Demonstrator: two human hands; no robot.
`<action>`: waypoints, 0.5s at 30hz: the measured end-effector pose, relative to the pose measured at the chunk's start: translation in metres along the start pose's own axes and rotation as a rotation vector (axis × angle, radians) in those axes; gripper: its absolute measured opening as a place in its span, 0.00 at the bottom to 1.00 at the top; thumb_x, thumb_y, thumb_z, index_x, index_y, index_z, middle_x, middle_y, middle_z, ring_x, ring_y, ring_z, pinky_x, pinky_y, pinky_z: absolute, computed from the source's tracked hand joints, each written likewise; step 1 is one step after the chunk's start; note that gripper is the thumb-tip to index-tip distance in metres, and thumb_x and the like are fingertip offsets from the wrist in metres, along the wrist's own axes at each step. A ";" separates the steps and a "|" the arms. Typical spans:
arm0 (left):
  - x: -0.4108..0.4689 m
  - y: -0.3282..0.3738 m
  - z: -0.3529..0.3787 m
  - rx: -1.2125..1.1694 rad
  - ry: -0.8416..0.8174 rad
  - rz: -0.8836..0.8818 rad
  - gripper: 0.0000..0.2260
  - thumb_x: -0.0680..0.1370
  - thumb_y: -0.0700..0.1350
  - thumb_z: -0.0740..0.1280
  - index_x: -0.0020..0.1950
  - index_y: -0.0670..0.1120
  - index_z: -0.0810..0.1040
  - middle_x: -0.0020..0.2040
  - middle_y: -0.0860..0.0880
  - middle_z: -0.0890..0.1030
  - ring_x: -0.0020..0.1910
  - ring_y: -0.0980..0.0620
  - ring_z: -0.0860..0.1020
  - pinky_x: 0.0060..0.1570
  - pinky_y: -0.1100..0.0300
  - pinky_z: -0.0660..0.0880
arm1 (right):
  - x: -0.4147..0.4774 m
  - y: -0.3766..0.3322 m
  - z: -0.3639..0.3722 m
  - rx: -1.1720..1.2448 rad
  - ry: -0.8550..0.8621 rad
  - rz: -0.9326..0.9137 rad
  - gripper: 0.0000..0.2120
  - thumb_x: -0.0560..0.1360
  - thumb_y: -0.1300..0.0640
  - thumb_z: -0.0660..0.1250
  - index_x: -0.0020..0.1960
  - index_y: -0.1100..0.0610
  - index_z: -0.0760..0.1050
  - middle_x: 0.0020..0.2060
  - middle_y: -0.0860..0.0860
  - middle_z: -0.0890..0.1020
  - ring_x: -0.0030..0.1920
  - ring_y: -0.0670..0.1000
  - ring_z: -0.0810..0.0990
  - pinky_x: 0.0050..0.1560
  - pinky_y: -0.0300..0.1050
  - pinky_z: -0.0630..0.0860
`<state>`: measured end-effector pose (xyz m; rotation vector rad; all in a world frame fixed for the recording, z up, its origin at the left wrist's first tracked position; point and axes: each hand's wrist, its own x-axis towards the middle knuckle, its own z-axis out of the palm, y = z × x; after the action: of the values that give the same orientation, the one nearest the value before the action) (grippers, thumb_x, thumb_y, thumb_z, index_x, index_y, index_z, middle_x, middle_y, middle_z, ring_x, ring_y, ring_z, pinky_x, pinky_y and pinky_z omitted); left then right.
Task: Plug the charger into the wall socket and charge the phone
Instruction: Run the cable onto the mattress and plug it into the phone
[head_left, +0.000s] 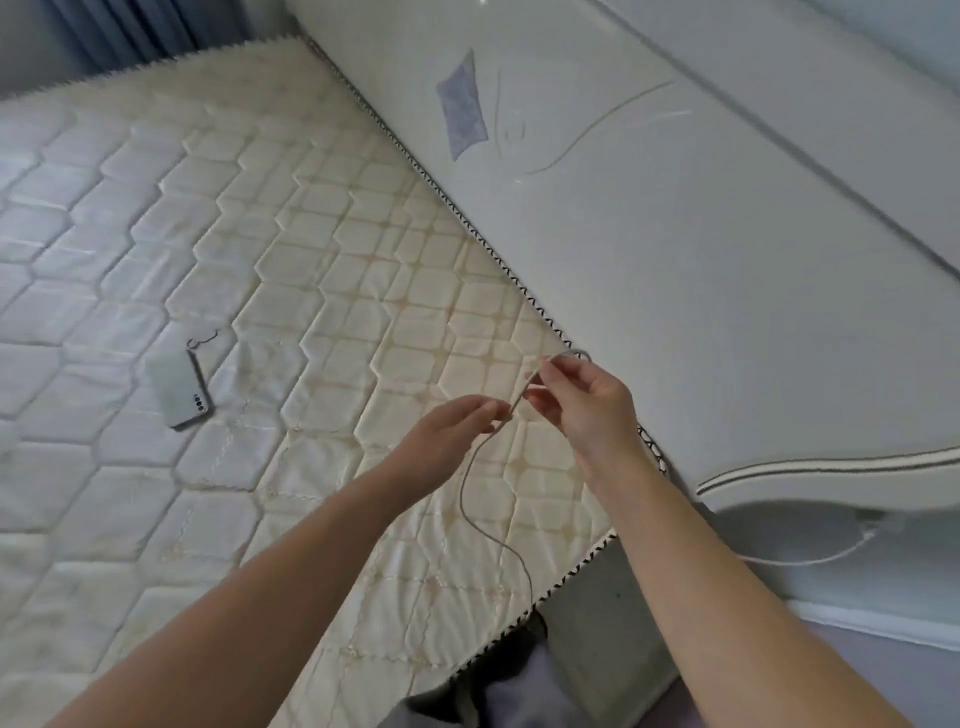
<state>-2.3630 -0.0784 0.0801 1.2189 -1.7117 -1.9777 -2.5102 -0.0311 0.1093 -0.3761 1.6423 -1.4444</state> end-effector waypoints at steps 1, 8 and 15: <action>0.003 -0.009 -0.005 0.030 0.028 0.016 0.11 0.78 0.51 0.60 0.54 0.50 0.79 0.51 0.56 0.81 0.52 0.61 0.77 0.53 0.66 0.71 | 0.008 0.003 0.009 -0.008 -0.026 0.020 0.04 0.73 0.62 0.68 0.40 0.60 0.78 0.28 0.47 0.83 0.33 0.46 0.81 0.36 0.34 0.78; 0.014 -0.083 -0.070 0.107 0.302 -0.133 0.11 0.77 0.52 0.62 0.38 0.48 0.76 0.35 0.53 0.78 0.37 0.57 0.78 0.42 0.59 0.72 | 0.094 0.007 0.086 0.063 -0.214 0.051 0.05 0.73 0.63 0.68 0.39 0.57 0.78 0.29 0.48 0.84 0.34 0.45 0.82 0.37 0.35 0.79; 0.046 -0.125 -0.157 -0.158 0.909 -0.109 0.07 0.74 0.52 0.67 0.36 0.53 0.77 0.28 0.58 0.72 0.28 0.62 0.71 0.36 0.63 0.73 | 0.177 0.096 0.155 -0.058 -0.304 0.136 0.05 0.75 0.62 0.66 0.40 0.58 0.75 0.35 0.52 0.81 0.34 0.47 0.81 0.34 0.33 0.77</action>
<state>-2.2387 -0.1833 -0.0454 1.7815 -1.0168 -1.2214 -2.4601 -0.2312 -0.0392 -0.4822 1.4367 -1.1774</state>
